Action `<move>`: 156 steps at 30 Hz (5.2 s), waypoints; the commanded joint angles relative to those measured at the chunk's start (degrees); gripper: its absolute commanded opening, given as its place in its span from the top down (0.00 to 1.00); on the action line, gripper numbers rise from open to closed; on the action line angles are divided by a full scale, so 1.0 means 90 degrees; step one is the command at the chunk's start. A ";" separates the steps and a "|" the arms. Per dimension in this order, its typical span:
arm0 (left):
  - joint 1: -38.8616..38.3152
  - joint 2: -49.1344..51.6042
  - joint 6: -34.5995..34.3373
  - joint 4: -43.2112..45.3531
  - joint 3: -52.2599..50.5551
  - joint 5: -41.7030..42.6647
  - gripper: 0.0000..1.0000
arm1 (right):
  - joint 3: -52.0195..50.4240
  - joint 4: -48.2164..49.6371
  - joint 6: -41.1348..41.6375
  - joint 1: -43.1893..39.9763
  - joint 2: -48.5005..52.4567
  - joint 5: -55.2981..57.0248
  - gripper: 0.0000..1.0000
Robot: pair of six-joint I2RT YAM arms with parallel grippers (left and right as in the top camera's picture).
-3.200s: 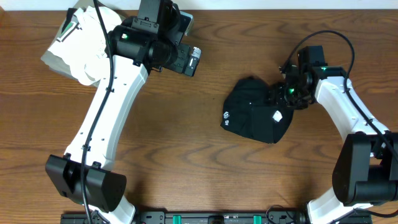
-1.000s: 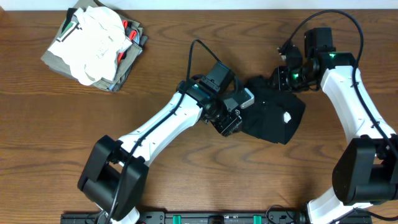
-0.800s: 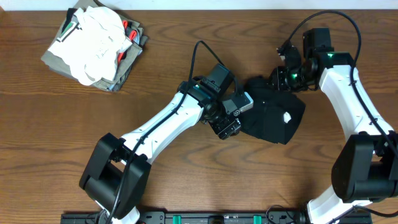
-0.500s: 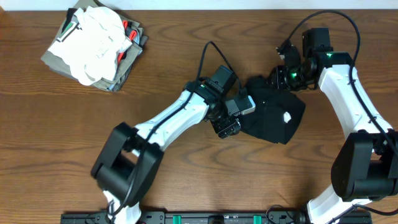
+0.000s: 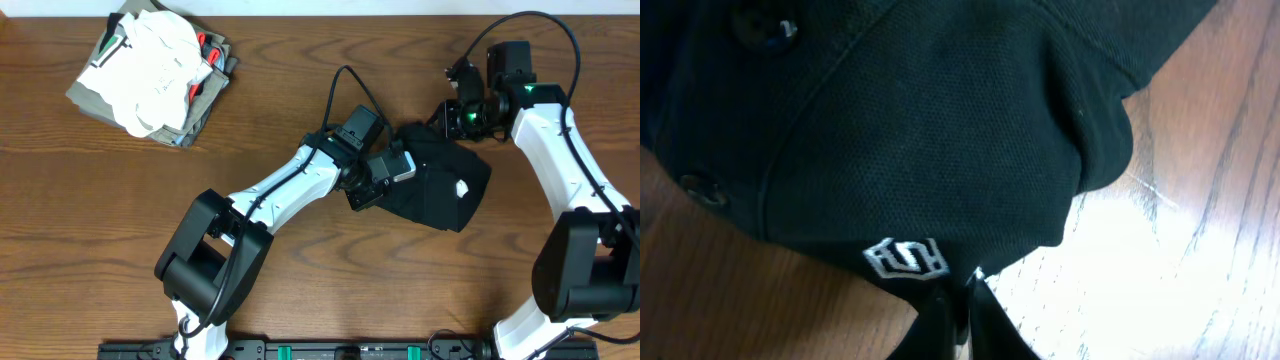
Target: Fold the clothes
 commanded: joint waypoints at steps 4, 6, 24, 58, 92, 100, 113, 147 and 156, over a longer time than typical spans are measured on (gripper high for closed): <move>-0.0015 0.0034 0.0049 -0.0165 -0.0017 -0.0027 0.94 | -0.0044 0.0141 0.0032 0.0029 0.0432 0.0032 0.78; -0.0015 0.0034 0.0051 -0.0279 -0.0017 -0.0027 0.94 | -0.0044 0.0257 0.0032 0.0029 0.0612 0.0029 0.77; -0.0007 0.0032 0.0058 -0.1224 -0.0017 -0.0721 0.94 | -0.0044 0.0551 0.0056 0.0036 0.2319 -0.0034 0.85; 0.2067 -0.0646 -0.2650 -0.1260 0.0393 -0.0503 0.13 | 0.2504 -0.3915 -0.0471 -0.0410 0.0947 0.0673 0.53; 0.3160 -0.0661 -0.3400 -0.0901 0.0393 -0.0918 0.13 | -0.1683 0.0984 0.0673 0.0668 0.1183 0.0821 0.97; 0.3531 -0.0935 -0.3359 -0.0962 0.0391 -0.1392 0.13 | -0.1545 0.2329 0.0678 0.1326 0.1345 0.0333 0.94; 0.4784 -0.1989 -0.3349 -0.1311 0.0393 -0.1389 0.12 | 0.0185 0.2805 0.0889 0.2380 0.1350 0.0393 0.92; 0.0653 -0.0318 -0.5887 0.1751 0.0391 -0.1897 0.12 | 0.3740 -0.2081 0.1273 -0.1158 0.1336 0.1054 0.25; 0.0539 -0.0027 -0.5578 0.0952 0.0391 -0.1894 0.12 | 0.3740 -0.2157 0.1222 -0.1156 0.1336 0.1219 0.25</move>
